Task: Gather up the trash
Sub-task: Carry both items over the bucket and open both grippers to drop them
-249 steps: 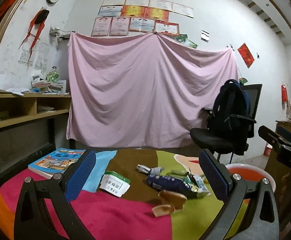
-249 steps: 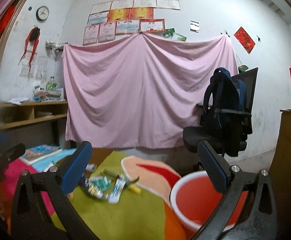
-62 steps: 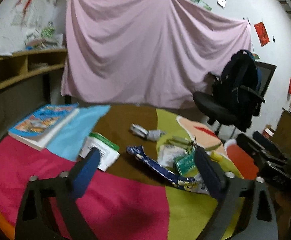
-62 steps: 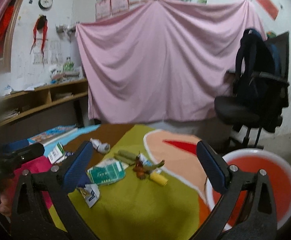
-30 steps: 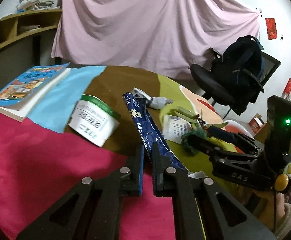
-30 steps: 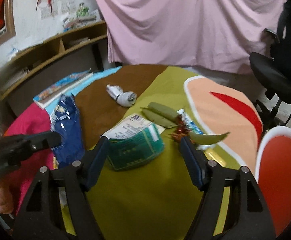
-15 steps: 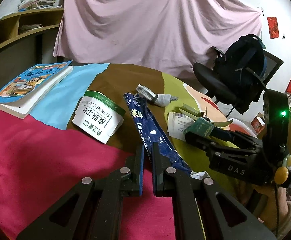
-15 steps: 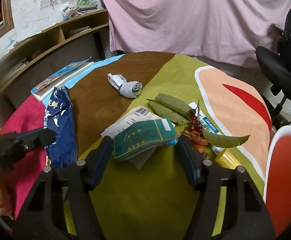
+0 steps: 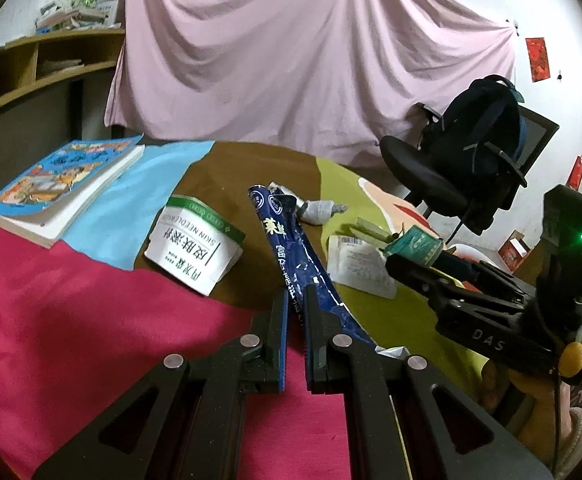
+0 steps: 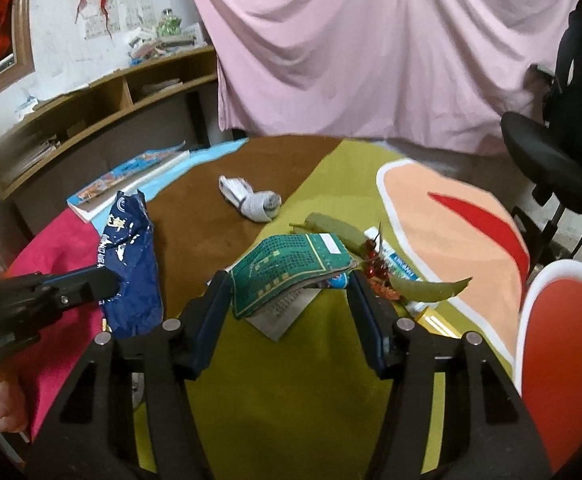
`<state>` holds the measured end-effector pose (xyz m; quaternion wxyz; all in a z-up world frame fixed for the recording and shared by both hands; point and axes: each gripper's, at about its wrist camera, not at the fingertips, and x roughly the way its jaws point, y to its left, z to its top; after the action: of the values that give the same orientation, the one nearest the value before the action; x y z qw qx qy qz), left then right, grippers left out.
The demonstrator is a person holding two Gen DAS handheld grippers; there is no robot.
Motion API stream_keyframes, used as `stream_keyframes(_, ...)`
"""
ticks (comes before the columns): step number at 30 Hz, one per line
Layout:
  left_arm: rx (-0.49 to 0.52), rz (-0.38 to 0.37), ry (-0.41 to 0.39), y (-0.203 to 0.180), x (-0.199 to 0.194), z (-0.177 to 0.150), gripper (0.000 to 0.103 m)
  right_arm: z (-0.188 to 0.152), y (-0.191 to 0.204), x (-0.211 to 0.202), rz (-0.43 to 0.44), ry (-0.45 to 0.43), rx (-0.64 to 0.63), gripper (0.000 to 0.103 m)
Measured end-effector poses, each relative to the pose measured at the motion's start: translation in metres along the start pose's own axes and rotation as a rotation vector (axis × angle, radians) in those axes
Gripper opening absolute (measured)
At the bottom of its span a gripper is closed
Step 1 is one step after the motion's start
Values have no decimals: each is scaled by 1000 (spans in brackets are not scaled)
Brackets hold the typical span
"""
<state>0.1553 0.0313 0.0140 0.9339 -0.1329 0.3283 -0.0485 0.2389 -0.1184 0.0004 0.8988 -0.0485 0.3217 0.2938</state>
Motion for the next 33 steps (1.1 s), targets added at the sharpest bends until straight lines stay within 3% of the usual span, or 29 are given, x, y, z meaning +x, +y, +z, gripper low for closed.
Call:
stream_keyframes(10, 79, -50, -129, -40, -16, 6, 1, -9, -12, -57, -41, -236, 48, 87)
stream_keyframes(20, 187, -135, -220, -106, -14, 21, 1, -21, -47, -121, -196, -396, 57, 89)
stream_keyframes(27, 278, -198, -254, -164, 4, 27, 1, -37, -90, -153, -304, -431, 140, 89)
stream_keyframes(33, 314, -257, -215, -207, 32, 34, 1, -51, -135, -165, -372, -396, 256, 89)
